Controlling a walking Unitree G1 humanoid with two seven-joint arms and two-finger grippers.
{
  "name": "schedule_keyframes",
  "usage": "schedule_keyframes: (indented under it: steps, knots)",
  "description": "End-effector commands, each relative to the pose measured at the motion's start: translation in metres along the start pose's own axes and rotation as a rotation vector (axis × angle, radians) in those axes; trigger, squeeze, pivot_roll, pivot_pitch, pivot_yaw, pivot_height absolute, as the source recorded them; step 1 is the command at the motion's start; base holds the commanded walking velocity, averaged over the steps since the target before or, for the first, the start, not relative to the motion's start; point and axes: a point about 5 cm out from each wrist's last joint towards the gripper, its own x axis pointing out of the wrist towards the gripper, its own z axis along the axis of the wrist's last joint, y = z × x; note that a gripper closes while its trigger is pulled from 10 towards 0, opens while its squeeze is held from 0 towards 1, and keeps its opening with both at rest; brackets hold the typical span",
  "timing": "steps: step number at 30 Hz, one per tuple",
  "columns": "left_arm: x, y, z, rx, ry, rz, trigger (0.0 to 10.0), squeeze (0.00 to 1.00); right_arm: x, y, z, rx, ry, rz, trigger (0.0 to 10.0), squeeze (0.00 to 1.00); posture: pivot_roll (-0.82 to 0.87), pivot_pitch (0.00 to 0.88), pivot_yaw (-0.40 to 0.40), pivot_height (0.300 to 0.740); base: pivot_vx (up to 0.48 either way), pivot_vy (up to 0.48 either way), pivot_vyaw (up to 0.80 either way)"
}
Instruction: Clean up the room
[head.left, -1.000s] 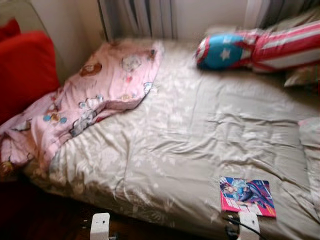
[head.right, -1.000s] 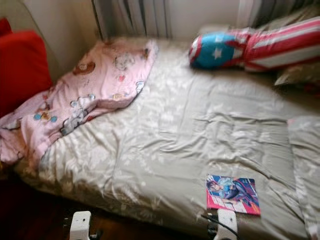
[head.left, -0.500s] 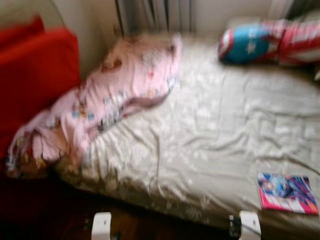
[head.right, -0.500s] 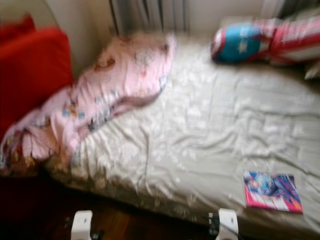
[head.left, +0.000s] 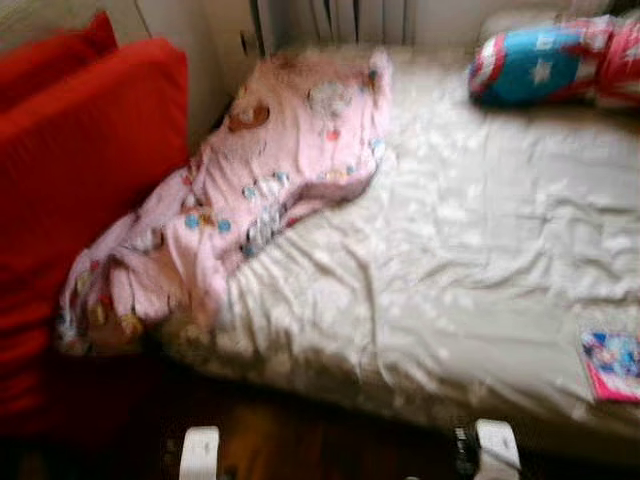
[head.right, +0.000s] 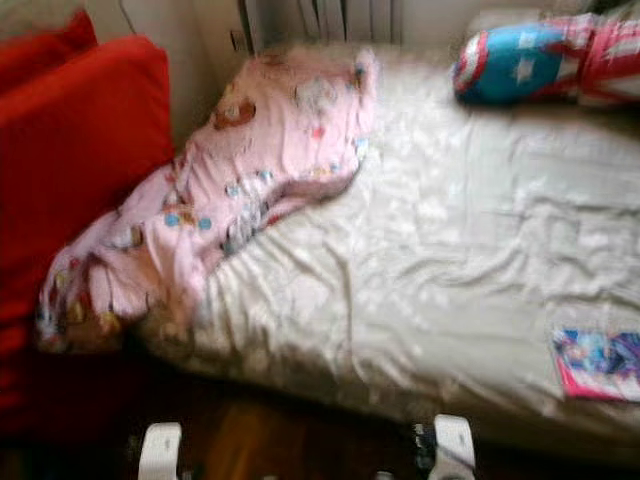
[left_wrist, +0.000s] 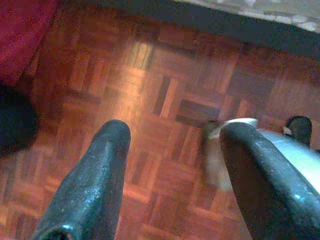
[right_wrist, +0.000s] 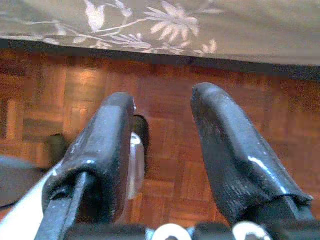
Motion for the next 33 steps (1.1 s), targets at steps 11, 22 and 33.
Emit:
schedule_keyframes:
  steps: [11, 22, 33]
  knots:
    - [-0.003, 0.008, -0.012, -0.018, 0.044, 0.026, 10.0, 0.0, -0.001, 0.004, -0.009, -0.011, 0.038, 0.015, 10.0, 0.0, -0.12, 0.174, 0.043, 0.74, 0.0, 0.38, 0.0]
    - [-0.003, 0.008, -0.011, -0.054, 0.031, 0.034, 10.0, 0.0, -0.001, 0.004, -0.009, -0.012, 0.042, 0.019, 10.0, 0.0, -0.12, 0.168, 0.045, 0.74, 0.0, 0.233, 0.0]
    - [-0.002, 0.005, -0.009, -0.129, 0.017, 0.005, 10.0, 0.0, -0.001, -0.014, 0.001, -0.044, 0.032, 0.006, 10.0, 0.0, -0.12, 0.148, 0.048, 0.74, 0.0, 0.0, 0.17]
